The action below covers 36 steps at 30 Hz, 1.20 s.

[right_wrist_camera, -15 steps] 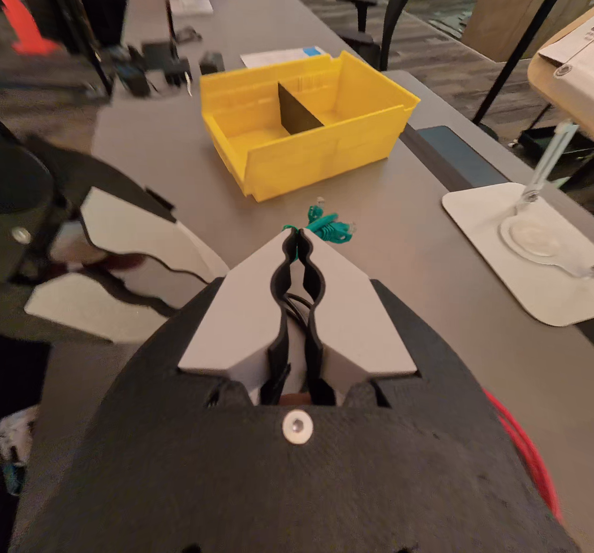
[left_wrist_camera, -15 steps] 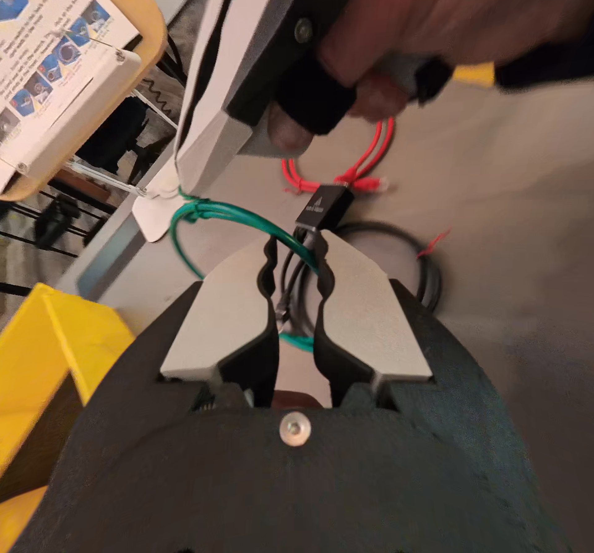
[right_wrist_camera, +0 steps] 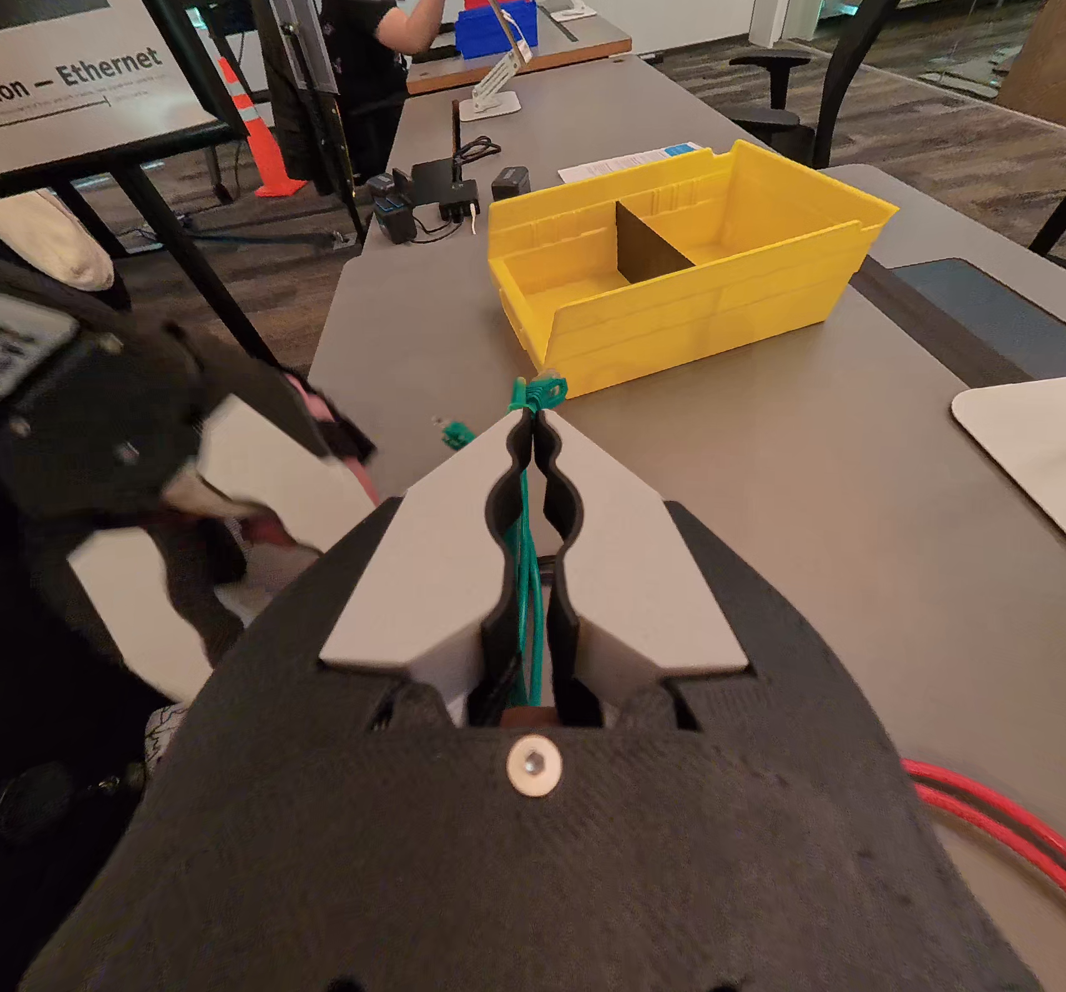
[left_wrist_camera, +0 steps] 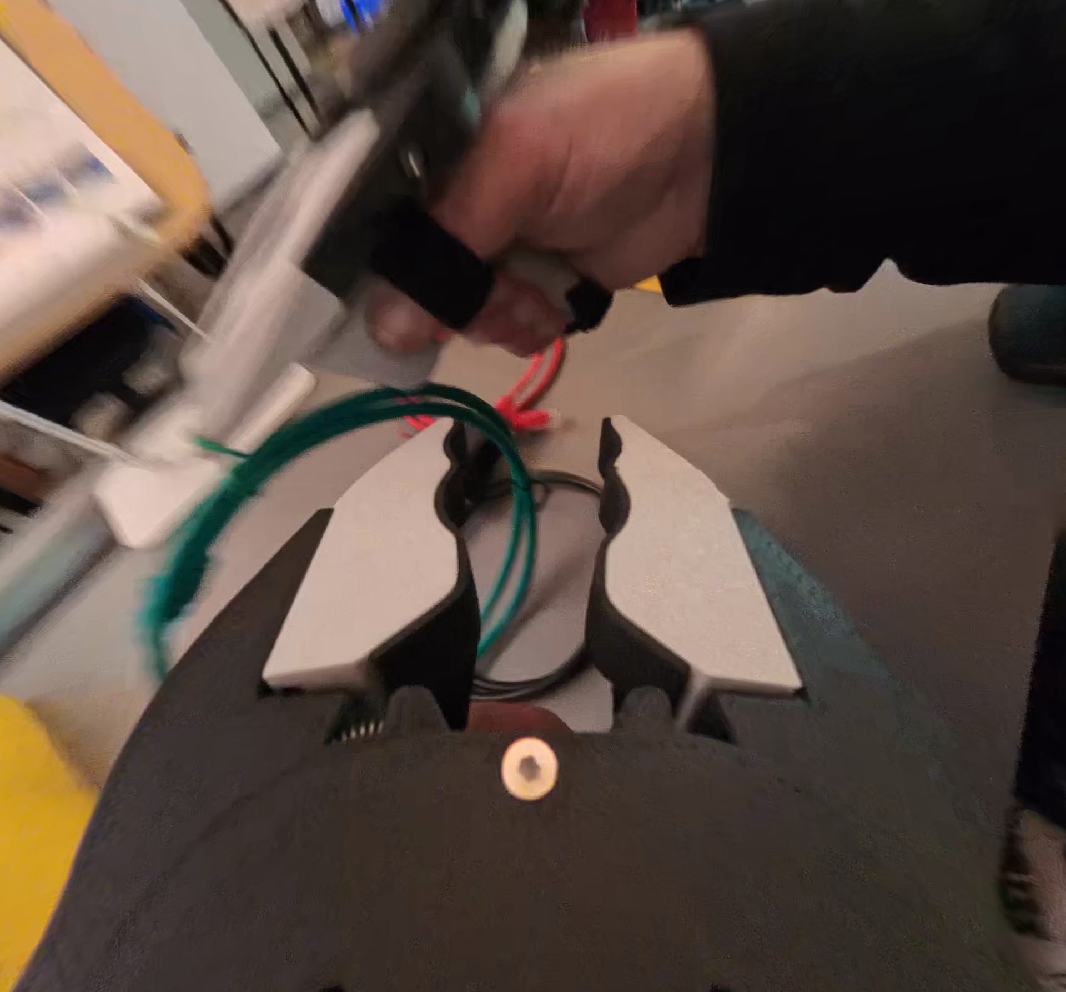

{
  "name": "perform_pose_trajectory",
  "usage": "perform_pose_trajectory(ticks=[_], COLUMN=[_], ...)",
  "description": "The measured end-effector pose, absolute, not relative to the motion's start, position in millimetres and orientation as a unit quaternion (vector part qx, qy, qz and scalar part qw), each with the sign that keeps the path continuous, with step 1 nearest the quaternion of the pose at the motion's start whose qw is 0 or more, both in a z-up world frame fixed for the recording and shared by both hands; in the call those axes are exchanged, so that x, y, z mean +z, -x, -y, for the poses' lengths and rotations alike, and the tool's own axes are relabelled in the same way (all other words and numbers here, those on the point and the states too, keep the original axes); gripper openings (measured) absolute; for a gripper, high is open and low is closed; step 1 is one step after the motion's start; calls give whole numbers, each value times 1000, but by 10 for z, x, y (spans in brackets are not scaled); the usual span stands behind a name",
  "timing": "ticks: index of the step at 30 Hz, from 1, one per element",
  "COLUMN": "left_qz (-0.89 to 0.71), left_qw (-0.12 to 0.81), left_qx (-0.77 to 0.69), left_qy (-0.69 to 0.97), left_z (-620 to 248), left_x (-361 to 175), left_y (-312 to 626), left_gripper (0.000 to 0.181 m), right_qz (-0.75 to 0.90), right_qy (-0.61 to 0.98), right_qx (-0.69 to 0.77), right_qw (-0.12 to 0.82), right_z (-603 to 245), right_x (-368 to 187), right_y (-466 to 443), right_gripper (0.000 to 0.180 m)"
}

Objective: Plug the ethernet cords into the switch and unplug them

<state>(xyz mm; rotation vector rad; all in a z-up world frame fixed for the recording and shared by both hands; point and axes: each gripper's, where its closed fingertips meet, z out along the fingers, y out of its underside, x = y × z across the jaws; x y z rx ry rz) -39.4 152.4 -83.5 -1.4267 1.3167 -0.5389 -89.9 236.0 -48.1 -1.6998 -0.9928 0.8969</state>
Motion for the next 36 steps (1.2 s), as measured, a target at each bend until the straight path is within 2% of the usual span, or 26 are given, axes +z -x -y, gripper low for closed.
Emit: perform_pose_trajectory(ticks=[2,5,8,10,11,13,19,21,25,29,30,36], left_qz=[-560,-548,-594,-648,-666,-658,-580,-546,-479,-452,-456,-474], left_qw=[586,603,539,464,439,462,492,512,550,580,583,557], left_qx=[-185,-149,-114,-127,-131,-130,-81,-63,-74,-122,-139,-267], left_qy=[556,560,586,590,588,580,644,660,680,666,658,628], left_z=[-1608,-1985,-2342,-2381,-2371,-2381,-2309,-2234,-2062,-1928,-1898,-1727], left_x=[-495,-188,-385,-705,-827,-840,-739,-726,-749,-748,-745,-626], left_y=[562,829,1018,1050,1046,991,1005,949,732,455,393,337], left_gripper=[37,49,67,57,44,15,12,15,51,63,72,59], right_qz=[404,406,421,434,440,454,465,479,492,507,515,479], right_qy=[691,687,681,673,670,666,700,708,708,695,692,690], right_qx=[372,377,375,375,374,363,306,271,229,241,241,302], right_qw=[470,471,468,467,467,467,447,443,453,449,445,451], right_z=[-2343,-2317,-2269,-2229,-2216,-2211,-2440,-2510,-2564,-2442,-2400,-2345], right_x=[-492,-484,-476,-458,-447,-445,-500,-519,-454,-411,-424,-362], right_y=[887,889,908,929,937,933,821,842,946,1061,1070,856], right_gripper=[0,0,0,0,0,0,0,0,0,0,0,0])
